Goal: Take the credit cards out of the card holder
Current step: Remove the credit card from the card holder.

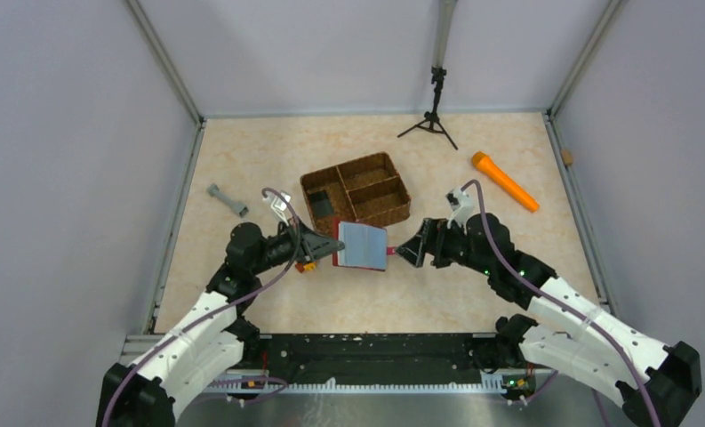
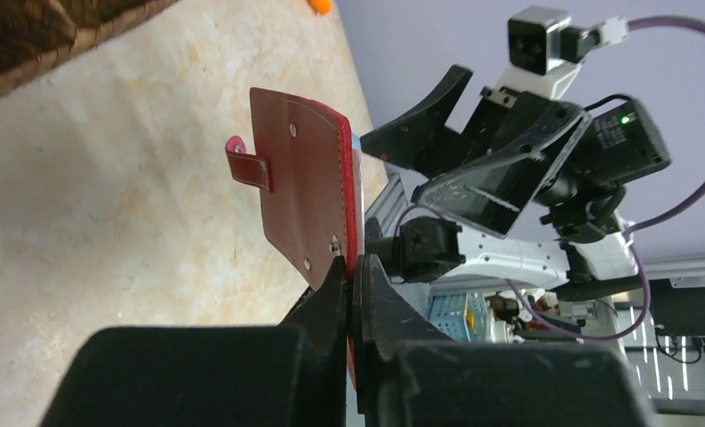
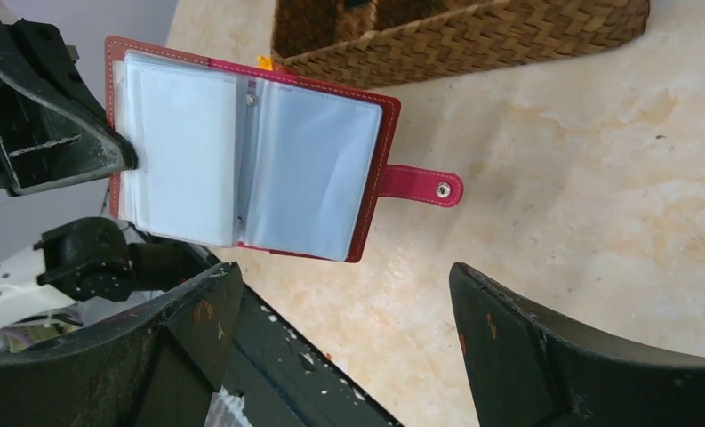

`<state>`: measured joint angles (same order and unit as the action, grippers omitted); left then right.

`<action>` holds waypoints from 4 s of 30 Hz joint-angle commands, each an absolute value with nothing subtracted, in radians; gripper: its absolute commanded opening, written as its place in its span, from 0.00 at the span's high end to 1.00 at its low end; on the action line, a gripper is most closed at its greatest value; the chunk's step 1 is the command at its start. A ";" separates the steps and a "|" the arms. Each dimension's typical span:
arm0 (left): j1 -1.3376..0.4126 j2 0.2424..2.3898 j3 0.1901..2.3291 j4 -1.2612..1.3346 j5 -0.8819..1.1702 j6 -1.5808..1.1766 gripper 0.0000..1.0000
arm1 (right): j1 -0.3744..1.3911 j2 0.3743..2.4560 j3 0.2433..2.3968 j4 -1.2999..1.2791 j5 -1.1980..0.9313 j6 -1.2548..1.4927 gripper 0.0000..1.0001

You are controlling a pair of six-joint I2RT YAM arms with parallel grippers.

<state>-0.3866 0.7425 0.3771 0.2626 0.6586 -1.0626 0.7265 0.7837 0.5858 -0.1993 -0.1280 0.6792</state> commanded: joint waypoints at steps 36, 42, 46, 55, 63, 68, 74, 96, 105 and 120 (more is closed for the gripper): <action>-0.680 1.218 0.317 0.715 0.444 -1.046 1.00 | 0.947 1.161 0.531 0.135 -0.023 0.714 0.18; -0.680 1.234 0.335 0.772 0.475 -1.091 1.00 | 0.946 1.181 0.521 0.160 -0.032 0.717 0.28; -0.680 1.251 0.334 0.840 0.502 -1.133 1.00 | 0.945 1.174 0.520 0.116 0.007 0.715 0.43; -0.680 1.232 0.334 0.844 0.504 -1.149 1.00 | 0.944 1.123 0.528 -0.057 0.158 0.694 0.55; -0.680 1.198 0.334 0.769 0.485 -1.117 1.00 | 0.924 1.044 0.548 -0.185 0.225 0.674 0.19; -0.680 1.199 0.336 0.771 0.489 -1.117 1.00 | 0.923 0.943 0.548 -0.145 0.163 0.675 0.17; -0.680 1.201 0.336 0.785 0.495 -1.121 1.00 | 0.924 0.927 0.572 -0.098 0.069 0.671 0.17; -0.680 1.170 0.341 0.817 0.513 -1.166 1.00 | 0.923 0.946 0.609 -0.077 -0.040 0.666 0.10; -0.680 1.184 0.339 0.892 0.522 -1.211 1.00 | 0.924 0.976 0.572 -0.027 -0.079 0.688 0.10; -0.680 1.199 0.339 0.952 0.538 -1.254 1.00 | 0.923 0.946 0.573 -0.101 -0.005 0.689 0.56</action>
